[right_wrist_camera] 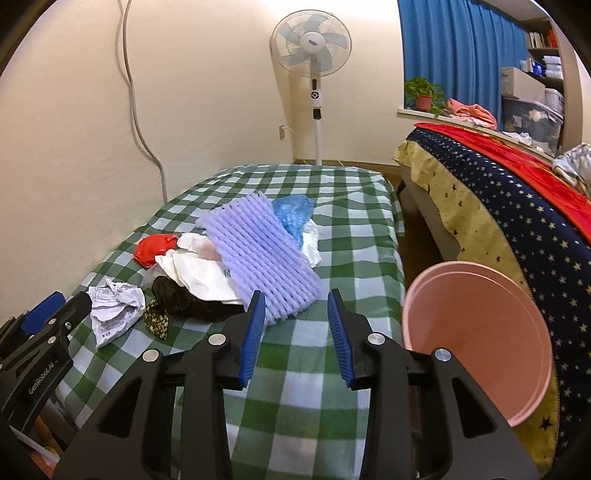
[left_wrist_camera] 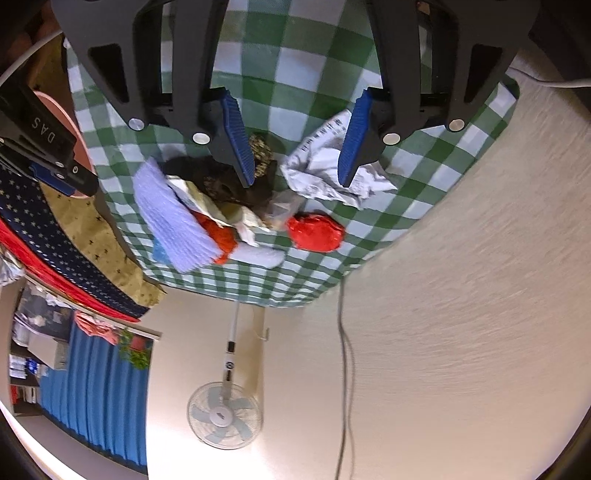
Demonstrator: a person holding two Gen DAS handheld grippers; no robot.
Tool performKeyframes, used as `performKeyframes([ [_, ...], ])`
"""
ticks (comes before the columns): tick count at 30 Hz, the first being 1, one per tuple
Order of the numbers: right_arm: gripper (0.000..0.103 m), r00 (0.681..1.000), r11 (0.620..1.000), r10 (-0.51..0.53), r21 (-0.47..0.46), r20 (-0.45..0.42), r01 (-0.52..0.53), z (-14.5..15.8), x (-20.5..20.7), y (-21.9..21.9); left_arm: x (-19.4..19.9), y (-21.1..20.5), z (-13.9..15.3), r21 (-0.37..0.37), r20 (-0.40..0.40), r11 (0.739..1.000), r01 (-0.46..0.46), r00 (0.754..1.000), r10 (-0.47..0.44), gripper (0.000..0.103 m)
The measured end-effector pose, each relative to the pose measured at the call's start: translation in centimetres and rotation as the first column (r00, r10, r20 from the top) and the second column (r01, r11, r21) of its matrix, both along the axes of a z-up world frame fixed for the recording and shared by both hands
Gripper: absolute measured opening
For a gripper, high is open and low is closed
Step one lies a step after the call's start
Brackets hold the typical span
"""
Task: Collect trash
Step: 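Reach the right tool to the lavender foam net while the left tool reaches the crumpled receipt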
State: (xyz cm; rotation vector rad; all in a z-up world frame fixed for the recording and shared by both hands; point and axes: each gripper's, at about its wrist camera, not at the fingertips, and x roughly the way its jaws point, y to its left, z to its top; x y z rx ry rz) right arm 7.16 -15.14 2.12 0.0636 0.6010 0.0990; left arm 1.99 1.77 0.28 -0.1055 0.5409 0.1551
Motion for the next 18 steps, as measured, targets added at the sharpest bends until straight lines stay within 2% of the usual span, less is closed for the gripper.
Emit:
performKeyframes([
  [2,0.037,1.000,1.000,0.007,0.005,-0.008,-0.006,-0.2,0.8,0.3,0.5,0.5,-0.2,0.000,-0.004,1.000,-0.020,1.000,0.020,0.047],
  [5,0.053,1.000,1.000,0.006,0.007,-0.019,-0.006,-0.6,1.7,0.6,1.4,1.5,-0.8,-0.007,-0.031,0.998,-0.060,0.998,0.060,0.047],
  [6,0.054,1.000,1.000,0.009,0.009,-0.024,-0.009,-0.8,2.2,0.8,1.7,1.8,-1.1,-0.010,-0.039,0.998,-0.068,0.997,0.068,0.047],
  [9,0.054,0.999,1.000,0.019,-0.005,-0.038,-0.019,-1.1,3.2,1.3,2.4,2.7,-1.8,-0.036,-0.067,0.994,-0.105,0.992,0.103,0.047],
  [15,0.054,0.996,0.999,0.039,-0.023,-0.076,-0.041,-2.1,4.8,2.4,3.5,3.1,-2.3,-0.020,-0.090,0.991,-0.133,0.987,0.130,0.047],
  [18,0.054,0.994,0.997,0.054,-0.041,-0.099,-0.059,-2.8,5.5,2.9,4.1,3.8,-2.7,-0.028,-0.111,0.986,-0.163,0.981,0.159,0.052],
])
